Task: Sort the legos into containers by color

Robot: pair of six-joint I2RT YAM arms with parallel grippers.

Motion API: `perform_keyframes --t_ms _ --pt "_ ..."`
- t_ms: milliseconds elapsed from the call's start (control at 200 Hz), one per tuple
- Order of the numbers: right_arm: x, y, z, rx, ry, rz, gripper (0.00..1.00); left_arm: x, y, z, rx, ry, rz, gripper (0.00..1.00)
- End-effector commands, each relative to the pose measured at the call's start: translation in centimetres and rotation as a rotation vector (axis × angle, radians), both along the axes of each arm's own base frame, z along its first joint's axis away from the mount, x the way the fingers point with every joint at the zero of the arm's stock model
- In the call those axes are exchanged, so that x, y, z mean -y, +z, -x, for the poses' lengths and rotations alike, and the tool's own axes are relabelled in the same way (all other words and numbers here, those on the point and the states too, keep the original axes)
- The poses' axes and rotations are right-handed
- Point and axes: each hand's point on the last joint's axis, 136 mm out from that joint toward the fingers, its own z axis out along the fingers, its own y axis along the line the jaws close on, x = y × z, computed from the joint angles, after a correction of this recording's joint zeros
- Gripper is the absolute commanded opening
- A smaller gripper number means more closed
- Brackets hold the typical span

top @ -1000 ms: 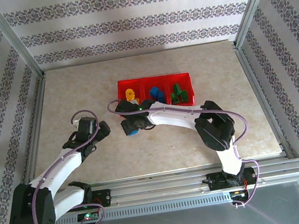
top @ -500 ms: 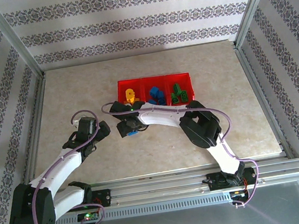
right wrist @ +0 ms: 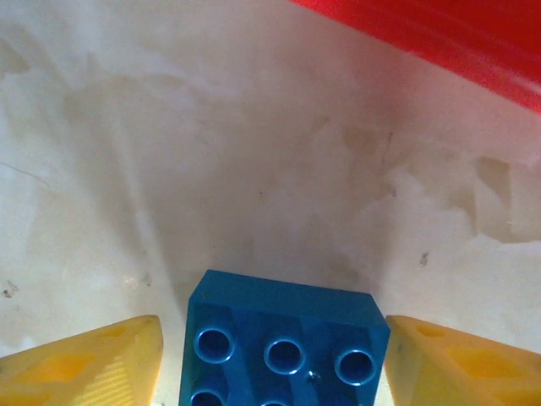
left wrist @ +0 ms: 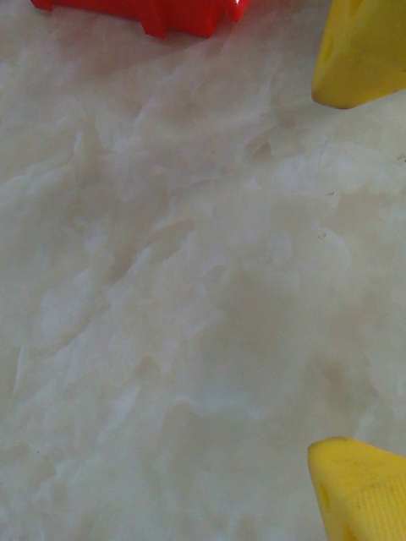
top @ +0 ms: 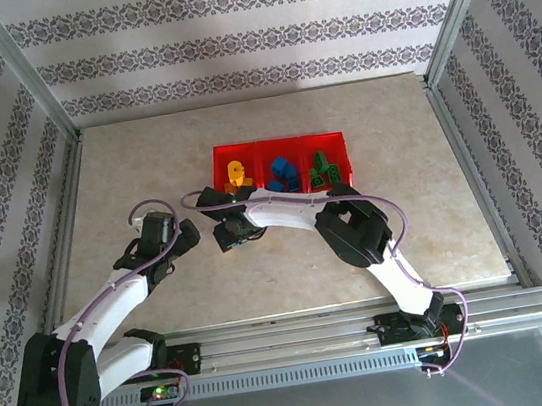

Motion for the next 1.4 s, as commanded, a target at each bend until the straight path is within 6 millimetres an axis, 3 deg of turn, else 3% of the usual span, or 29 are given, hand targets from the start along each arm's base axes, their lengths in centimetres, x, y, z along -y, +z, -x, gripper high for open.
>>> perform_keyframes --t_ms 0,440,740,1109,1399 --pt "-0.5 -0.5 0.5 -0.013 0.034 0.02 0.65 -0.4 -0.1 -0.2 0.013 0.026 0.011 1.0" --pt "-1.1 -0.5 0.3 0.037 0.132 0.126 0.47 -0.3 -0.2 -0.3 0.008 0.019 0.016 1.0" --pt "0.0 3.4 -0.9 0.123 0.116 0.119 0.45 -0.4 0.0 -0.2 0.01 0.023 0.011 1.0" --pt "6.0 9.4 -3.2 0.221 -0.019 0.059 0.44 -0.5 0.0 -0.1 0.011 0.025 0.012 1.0" --pt "11.1 10.9 -6.3 0.246 -0.111 0.059 0.44 -0.5 0.2 -0.2 0.014 0.027 0.01 1.0"
